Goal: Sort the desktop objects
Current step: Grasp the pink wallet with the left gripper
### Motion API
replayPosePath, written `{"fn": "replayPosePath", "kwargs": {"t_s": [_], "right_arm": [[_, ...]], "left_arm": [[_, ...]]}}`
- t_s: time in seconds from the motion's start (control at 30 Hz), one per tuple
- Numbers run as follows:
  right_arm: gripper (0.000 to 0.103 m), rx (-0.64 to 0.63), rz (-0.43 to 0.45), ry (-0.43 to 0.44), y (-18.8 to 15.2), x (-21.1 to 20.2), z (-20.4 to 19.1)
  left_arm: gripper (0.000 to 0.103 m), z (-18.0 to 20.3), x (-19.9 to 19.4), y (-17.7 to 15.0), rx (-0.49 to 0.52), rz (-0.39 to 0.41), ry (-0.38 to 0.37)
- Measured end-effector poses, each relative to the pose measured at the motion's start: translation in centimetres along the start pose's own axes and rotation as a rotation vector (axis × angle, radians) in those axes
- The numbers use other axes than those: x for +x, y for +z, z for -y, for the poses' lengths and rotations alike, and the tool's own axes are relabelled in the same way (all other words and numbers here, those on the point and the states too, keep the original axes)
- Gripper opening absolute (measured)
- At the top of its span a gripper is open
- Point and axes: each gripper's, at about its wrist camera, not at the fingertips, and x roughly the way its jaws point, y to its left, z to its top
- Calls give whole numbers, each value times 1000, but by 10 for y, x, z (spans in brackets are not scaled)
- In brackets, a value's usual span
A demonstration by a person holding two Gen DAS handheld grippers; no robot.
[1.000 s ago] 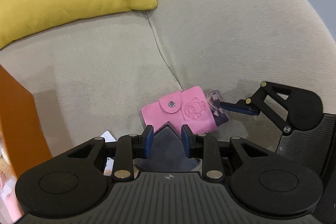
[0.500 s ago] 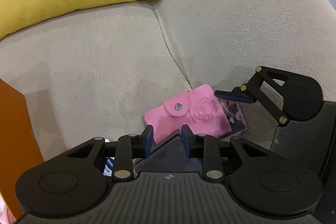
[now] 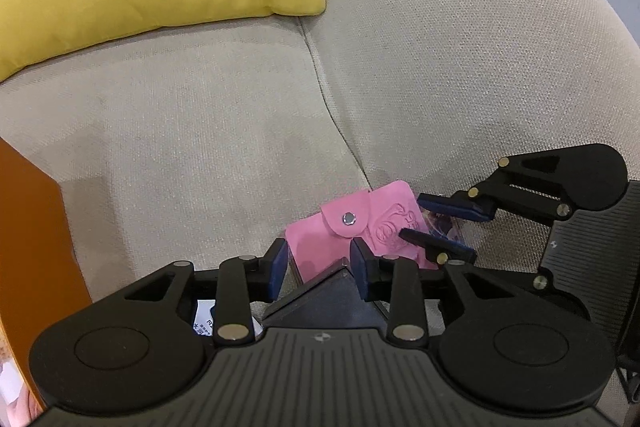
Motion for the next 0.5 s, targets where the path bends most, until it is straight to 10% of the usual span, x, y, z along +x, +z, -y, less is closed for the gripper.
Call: {"fn": "replayPosePath", "kwargs": {"t_s": [0.1,0.5], "right_arm": [[60,-18,-35,0,3,8,8],[34,36,9,135,-2,-10,1]], "left_arm": [[38,1,5,2,-2,-4,-7],[54,8,6,7,-36,16,-61]]}}
